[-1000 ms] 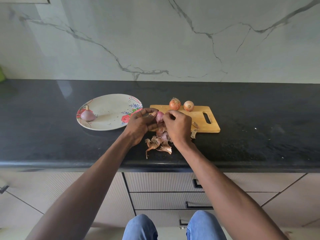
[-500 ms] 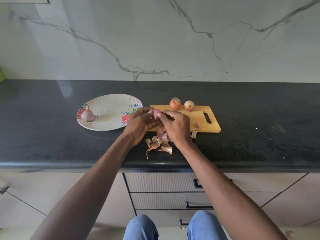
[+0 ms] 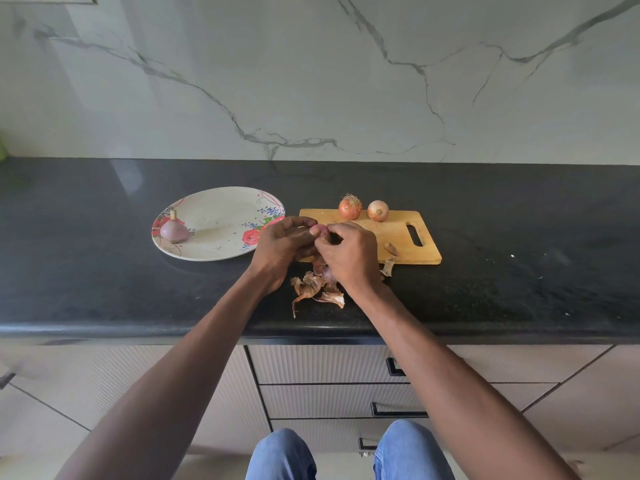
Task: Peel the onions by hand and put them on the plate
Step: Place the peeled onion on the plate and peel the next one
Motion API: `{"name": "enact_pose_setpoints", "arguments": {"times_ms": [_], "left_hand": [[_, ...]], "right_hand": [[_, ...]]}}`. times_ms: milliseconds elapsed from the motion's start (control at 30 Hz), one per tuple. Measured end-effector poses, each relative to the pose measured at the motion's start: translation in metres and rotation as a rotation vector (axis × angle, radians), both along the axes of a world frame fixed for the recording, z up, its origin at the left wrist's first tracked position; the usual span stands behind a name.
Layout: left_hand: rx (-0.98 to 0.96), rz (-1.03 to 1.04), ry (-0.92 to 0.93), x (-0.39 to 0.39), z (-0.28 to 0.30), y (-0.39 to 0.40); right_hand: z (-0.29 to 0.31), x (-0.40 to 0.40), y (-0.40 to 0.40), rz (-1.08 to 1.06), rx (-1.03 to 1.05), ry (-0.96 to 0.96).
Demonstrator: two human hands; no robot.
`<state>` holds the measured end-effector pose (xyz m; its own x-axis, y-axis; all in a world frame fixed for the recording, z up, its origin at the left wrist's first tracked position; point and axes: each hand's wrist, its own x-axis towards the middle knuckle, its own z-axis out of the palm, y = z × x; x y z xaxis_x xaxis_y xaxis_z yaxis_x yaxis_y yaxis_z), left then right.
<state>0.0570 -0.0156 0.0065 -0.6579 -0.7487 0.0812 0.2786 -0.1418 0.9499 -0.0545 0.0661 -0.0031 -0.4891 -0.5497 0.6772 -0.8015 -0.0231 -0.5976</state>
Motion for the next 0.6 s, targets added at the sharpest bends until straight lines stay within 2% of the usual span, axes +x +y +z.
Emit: {"name": "enact_pose_setpoints", "arguments": {"times_ms": [333, 400, 533, 600], "left_hand": [[-0.034, 0.013, -0.015, 0.0002, -0.0005, 0.0028], [0.008, -0.001, 0.005, 0.0009, -0.0002, 0.0008], [0.12, -0.031, 0.051, -0.0008, 0.0017, -0.003], [0.167, -0.036, 0.062, -0.0017, 0.0018, -0.0052]], "right_hand": [[-0.0011, -0.0003, 0.0019, -0.051, 0.019, 0.117], [0.0001, -0.0008, 0.0014, -0.027, -0.011, 0.071], [0.0041, -0.0025, 0.0033, 0.003, -0.071, -0.156], [0.0038, -0.0034, 0.0024, -0.022, -0.052, -0.176]]}}
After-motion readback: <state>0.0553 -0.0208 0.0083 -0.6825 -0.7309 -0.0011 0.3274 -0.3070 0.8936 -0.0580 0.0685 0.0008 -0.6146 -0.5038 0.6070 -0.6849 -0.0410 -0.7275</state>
